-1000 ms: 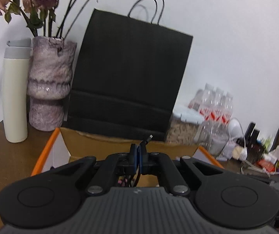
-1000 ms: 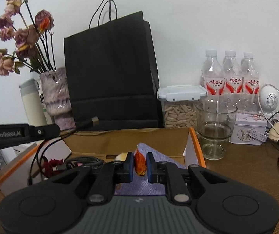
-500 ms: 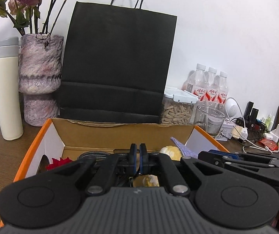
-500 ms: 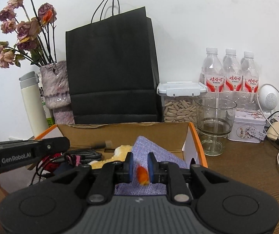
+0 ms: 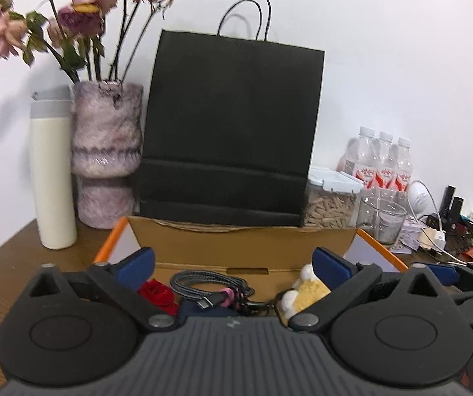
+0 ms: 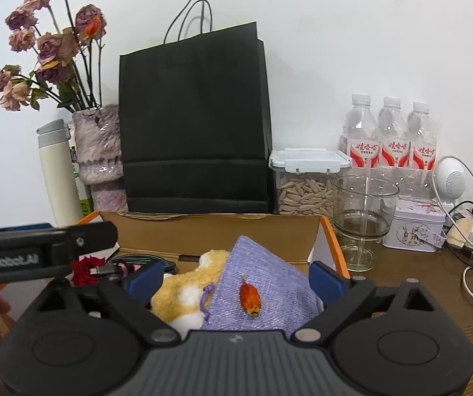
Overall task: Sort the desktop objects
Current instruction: 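Carry both items over the box and open both grippers to drop them, then withdraw both grippers from the box toward the table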
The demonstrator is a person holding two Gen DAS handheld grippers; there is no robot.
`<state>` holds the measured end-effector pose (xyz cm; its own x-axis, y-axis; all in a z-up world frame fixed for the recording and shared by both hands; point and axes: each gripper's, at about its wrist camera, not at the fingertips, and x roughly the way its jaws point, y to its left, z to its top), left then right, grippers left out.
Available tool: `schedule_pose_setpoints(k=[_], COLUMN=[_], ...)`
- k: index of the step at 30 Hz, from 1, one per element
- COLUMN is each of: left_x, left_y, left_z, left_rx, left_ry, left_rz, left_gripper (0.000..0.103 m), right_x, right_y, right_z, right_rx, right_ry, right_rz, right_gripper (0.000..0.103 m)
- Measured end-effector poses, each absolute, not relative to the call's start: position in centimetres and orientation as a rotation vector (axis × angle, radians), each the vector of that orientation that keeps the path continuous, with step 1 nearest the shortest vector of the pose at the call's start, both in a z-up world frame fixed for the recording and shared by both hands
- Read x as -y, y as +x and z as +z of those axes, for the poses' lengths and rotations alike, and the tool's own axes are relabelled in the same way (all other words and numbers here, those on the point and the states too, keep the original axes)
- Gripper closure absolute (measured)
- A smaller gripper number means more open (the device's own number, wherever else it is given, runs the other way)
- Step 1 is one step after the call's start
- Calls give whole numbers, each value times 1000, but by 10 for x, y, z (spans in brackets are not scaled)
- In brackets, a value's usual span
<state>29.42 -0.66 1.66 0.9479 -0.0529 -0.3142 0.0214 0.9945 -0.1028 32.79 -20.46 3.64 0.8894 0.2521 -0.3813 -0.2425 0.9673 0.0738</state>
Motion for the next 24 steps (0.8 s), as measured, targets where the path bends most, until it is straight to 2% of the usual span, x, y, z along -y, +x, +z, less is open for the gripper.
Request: schedule_pose_setpoints(k=[3,24], left_x=[6,-4], left_y=[293,262], left_z=[18,26], left_rx=[-324,-275], left_ry=[-98,-87], left_rz=[-22,-17], left_gripper=[0,0], right_x=[203,201], right_y=[325,297], right_z=[37,46], right_rx=[-396,-357], right_ry=[18,-13], right_rz=[261,262], right_gripper=[1,0])
